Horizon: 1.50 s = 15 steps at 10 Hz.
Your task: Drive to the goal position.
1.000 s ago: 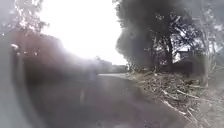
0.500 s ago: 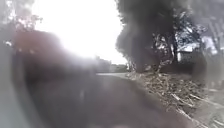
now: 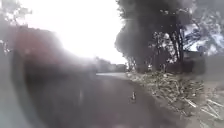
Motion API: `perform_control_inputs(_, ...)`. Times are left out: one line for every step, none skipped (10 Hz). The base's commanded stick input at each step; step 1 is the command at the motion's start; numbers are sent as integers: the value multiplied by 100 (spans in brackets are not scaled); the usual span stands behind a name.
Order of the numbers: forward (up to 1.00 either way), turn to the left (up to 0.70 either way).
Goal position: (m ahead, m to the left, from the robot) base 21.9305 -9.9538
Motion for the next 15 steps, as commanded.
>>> perform_control_inputs(100,0)
perform_control_inputs(100,0)
perform_control_inputs(100,0)
perform_control_inputs(100,0)
perform_control_inputs(100,0)
perform_control_inputs(100,0)
perform_control_inputs(100,0)
perform_control_inputs(100,0)
perform_control_inputs(100,0)
perform_control_inputs(100,0)
perform_control_inputs(100,0)
perform_control_inputs(100,0)
perform_control_inputs(100,0)
perform_control_inputs(100,0)
perform_control_inputs(100,0)
